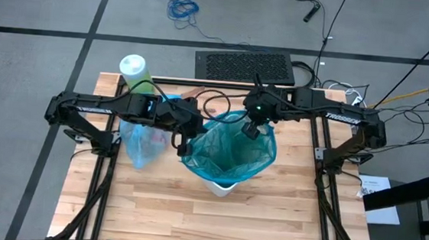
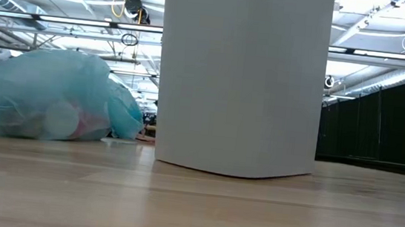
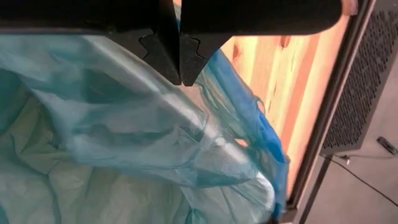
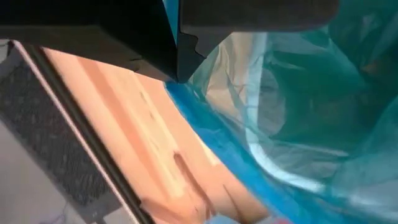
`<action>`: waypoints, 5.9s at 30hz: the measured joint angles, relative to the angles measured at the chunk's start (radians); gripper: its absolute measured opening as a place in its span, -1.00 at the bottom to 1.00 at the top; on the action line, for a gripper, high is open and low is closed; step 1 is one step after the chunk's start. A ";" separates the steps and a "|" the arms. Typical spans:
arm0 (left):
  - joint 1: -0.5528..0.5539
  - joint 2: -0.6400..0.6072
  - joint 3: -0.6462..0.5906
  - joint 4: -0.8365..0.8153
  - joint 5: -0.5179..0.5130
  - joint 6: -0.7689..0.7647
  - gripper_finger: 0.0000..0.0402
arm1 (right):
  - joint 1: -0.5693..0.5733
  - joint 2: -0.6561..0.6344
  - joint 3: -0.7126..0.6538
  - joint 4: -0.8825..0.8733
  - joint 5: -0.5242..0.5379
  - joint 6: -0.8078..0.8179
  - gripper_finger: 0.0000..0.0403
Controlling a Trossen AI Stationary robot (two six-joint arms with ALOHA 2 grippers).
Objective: Place trash/remove bag and relplace
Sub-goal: Insert the plastic bag in the white trash bin
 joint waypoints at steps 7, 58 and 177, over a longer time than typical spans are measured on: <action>0.000 -0.050 0.001 0.021 0.000 0.003 -1.00 | 0.013 0.000 0.000 -0.081 -0.039 0.049 -1.00; -0.177 -0.085 -0.106 0.016 -0.286 -0.154 -1.00 | 0.483 -0.145 -0.019 -0.360 0.429 0.541 -1.00; -0.216 -0.084 -0.310 0.338 -0.315 -0.232 -1.00 | 0.800 -0.190 -0.096 0.278 0.467 0.304 -1.00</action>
